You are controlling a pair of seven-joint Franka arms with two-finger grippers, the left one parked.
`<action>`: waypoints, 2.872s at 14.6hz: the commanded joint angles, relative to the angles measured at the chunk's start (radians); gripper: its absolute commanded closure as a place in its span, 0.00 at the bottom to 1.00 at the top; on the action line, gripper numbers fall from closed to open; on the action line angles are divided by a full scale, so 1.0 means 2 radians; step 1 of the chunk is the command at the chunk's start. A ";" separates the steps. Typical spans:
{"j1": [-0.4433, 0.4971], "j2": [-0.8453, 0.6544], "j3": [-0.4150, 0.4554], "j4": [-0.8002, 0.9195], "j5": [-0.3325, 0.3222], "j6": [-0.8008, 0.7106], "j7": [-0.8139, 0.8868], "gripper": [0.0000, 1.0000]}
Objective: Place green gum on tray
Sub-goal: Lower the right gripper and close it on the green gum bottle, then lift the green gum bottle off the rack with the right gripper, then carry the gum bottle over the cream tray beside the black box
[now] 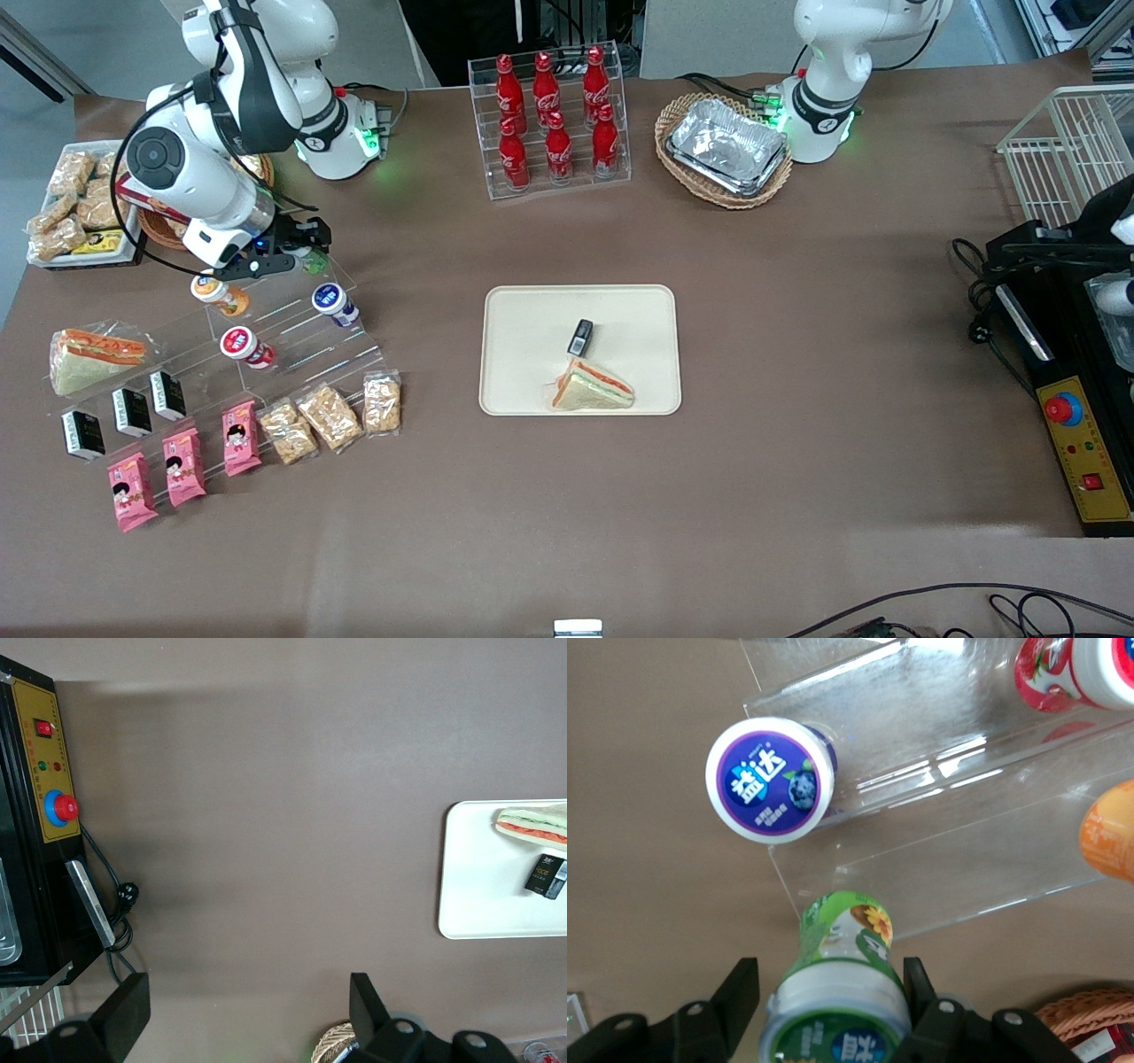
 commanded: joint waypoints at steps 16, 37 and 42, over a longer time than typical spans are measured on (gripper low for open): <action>-0.005 0.058 -0.008 0.303 -0.010 -0.234 -0.027 0.49; 0.245 0.257 -0.001 0.355 0.022 -0.049 0.370 0.49; 0.267 0.312 -0.002 0.272 0.026 0.118 0.371 0.49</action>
